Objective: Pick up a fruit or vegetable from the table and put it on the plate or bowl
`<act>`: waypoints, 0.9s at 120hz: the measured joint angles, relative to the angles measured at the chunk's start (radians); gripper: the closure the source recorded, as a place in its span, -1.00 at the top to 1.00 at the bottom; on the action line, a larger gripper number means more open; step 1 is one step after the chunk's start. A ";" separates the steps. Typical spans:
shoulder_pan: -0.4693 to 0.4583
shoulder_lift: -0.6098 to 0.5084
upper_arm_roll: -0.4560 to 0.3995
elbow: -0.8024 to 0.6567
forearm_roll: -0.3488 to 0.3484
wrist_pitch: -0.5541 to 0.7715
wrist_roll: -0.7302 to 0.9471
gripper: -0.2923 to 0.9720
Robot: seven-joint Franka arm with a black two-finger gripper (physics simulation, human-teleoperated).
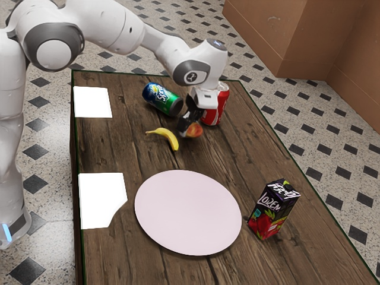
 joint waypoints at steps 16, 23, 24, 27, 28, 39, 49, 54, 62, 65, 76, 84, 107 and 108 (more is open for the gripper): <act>-0.002 -0.010 -0.023 0.055 0.000 -0.015 -0.001 -0.02; 0.003 -0.023 -0.060 0.067 -0.001 -0.027 -0.003 -0.02; 0.003 -0.025 -0.066 0.067 -0.001 -0.028 -0.004 -0.02; 0.002 -0.035 -0.086 0.069 -0.001 -0.034 -0.005 -0.03; 0.001 -0.040 -0.093 0.069 -0.001 -0.036 -0.006 -0.03; -0.015 -0.097 -0.153 0.043 -0.003 -0.058 -0.011 -0.02; -0.014 -0.168 -0.221 -0.026 -0.010 -0.070 -0.018 -0.01; 0.003 -0.191 -0.272 -0.055 -0.018 -0.074 -0.023 -0.02; 0.017 -0.218 -0.360 -0.089 -0.032 -0.076 -0.034 -0.02; 0.014 -0.225 -0.394 -0.096 -0.036 -0.077 -0.038 -0.04; -0.028 -0.229 -0.487 -0.104 -0.046 -0.073 -0.057 -0.05; -0.036 -0.227 -0.507 -0.105 -0.050 -0.069 -0.070 -0.05; -0.003 -0.210 -0.541 -0.100 -0.055 -0.073 -0.094 0.33; -0.004 -0.208 -0.542 -0.099 -0.055 -0.073 -0.095 0.34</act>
